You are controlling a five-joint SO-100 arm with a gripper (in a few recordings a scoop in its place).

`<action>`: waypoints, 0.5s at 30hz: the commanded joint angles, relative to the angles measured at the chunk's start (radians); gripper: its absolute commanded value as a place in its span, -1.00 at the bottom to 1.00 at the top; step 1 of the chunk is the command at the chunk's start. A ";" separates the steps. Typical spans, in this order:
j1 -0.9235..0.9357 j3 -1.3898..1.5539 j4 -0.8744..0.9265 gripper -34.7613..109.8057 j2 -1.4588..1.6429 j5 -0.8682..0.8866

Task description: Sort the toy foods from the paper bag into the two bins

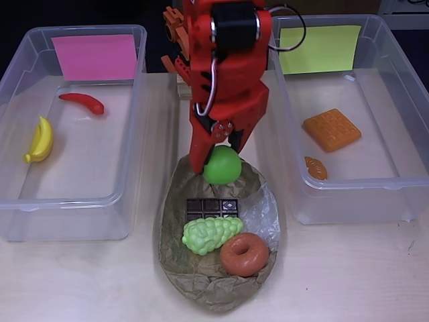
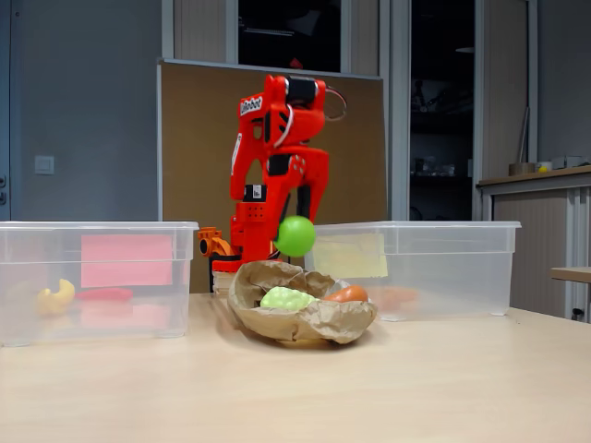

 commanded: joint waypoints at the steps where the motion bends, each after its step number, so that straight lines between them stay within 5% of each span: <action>1: 0.086 -0.008 -0.025 -0.24 0.183 -0.114; 15: 0.723 0.308 -0.118 -0.25 0.551 -0.330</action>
